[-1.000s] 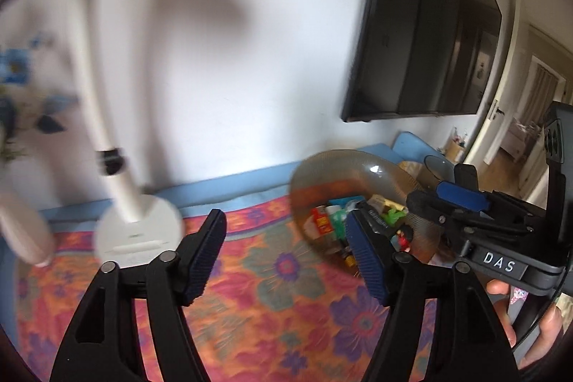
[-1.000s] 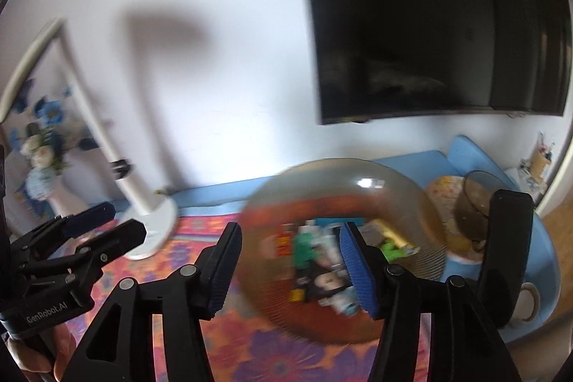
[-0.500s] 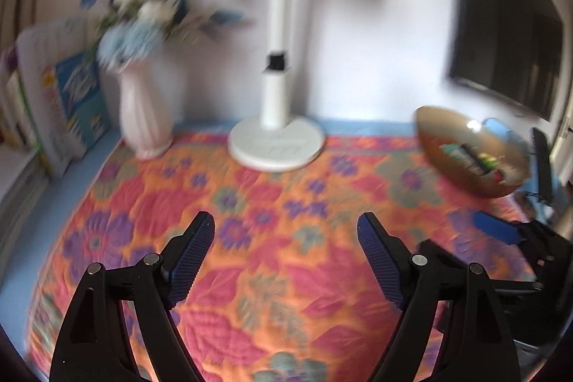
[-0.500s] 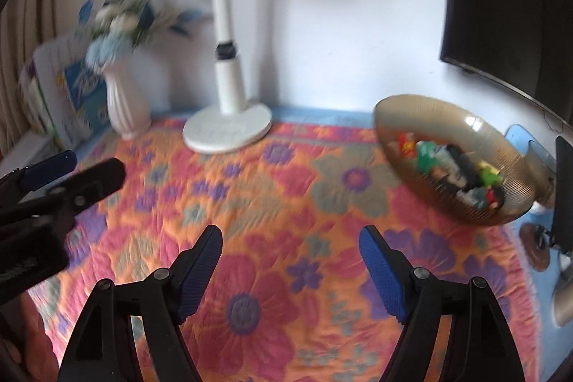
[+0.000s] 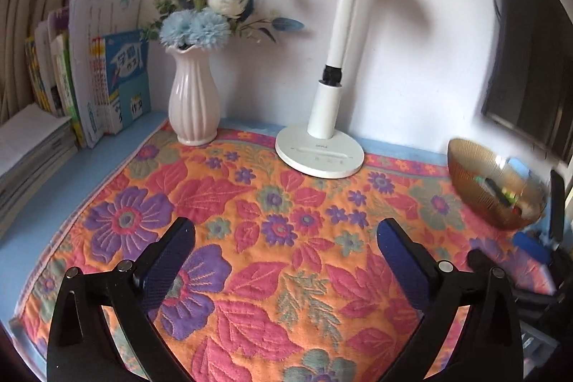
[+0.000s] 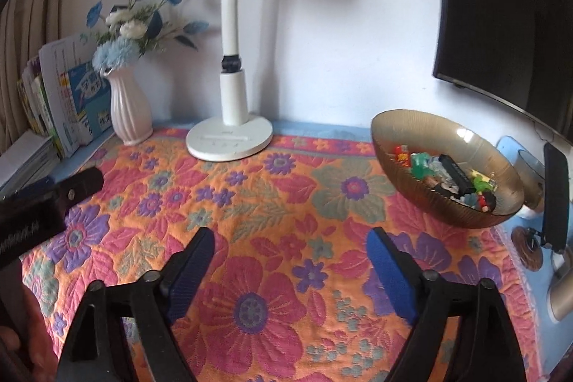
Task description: Organize rigid objects
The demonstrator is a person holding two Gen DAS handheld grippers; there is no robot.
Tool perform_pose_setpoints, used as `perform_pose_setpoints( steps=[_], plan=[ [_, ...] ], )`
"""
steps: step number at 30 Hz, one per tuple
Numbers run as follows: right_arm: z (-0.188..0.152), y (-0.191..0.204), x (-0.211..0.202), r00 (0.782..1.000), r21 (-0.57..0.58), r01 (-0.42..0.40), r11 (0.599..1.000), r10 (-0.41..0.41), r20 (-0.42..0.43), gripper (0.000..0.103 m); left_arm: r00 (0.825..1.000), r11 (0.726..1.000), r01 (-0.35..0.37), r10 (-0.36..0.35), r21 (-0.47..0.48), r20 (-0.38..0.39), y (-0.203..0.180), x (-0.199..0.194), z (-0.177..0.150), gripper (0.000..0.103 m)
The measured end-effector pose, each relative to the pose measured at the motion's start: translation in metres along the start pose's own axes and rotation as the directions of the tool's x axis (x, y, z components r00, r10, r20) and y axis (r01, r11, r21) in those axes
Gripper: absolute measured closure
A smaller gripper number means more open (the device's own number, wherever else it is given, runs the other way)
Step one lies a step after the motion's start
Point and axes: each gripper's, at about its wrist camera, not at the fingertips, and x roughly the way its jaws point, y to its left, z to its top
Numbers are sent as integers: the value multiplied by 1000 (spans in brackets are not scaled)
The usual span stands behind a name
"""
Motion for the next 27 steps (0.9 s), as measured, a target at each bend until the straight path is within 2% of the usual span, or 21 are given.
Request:
perform_pose_setpoints(
  steps=[2, 5, 7, 8, 9, 10, 13, 16, 19, 22, 24, 25, 27],
  plan=[
    [0, -4, -1, 1000, 7, 14, 1000, -14, -8, 16, 999, 998, -20, 22, 53, -32, -8, 3, 0, 1],
    [6, -11, -12, 1000, 39, 1, 999, -1, 10, 16, 999, 994, -47, 45, 95, 16, -18, -13, 4, 1],
    [13, -14, -18, 1000, 53, 13, 999, -12, -21, 16, 994, 986, -107, 108, 126, 1, -26, -22, 11, 1],
    [17, -17, -20, 998, 70, 27, 997, -22, -62, 16, 986, 977, -159, 163, 141, -19, -29, -27, 14, 1],
    [18, -21, -23, 994, 103, 32, 994, -21, -108, 16, 971, 962, -225, 235, 153, -49, -32, -34, 16, 1],
    [20, -26, -27, 990, 139, 31, 990, -11, -144, 16, 968, 961, -233, 245, 152, -61, -33, -40, 17, 1],
    [23, -34, -50, 993, 180, 17, 983, 5, -120, 16, 987, 983, -144, 150, 117, -47, -33, -69, 18, 1],
    [29, -37, -63, 994, 155, 55, 986, -40, -98, 16, 986, 973, -159, 166, 167, -29, -39, -81, 26, 1],
    [35, -39, -71, 994, 137, 74, 988, -62, -92, 16, 988, 975, -149, 153, 164, -8, -39, -89, 37, 1],
    [41, -40, -78, 993, 137, 39, 990, -24, -112, 16, 987, 973, -153, 159, 171, -22, -38, -98, 47, 1],
    [45, -39, -85, 995, 135, 16, 991, -2, -101, 13, 987, 969, -163, 160, 183, 29, -41, -116, 54, 1],
    [48, -38, -89, 996, 129, 22, 991, -10, -90, 6, 986, 968, -165, 158, 187, 53, -43, -122, 56, 1],
    [52, -35, -94, 997, 124, 35, 992, -26, -74, 3, 984, 966, -168, 151, 195, 97, -48, -136, 61, 1]
  ],
)
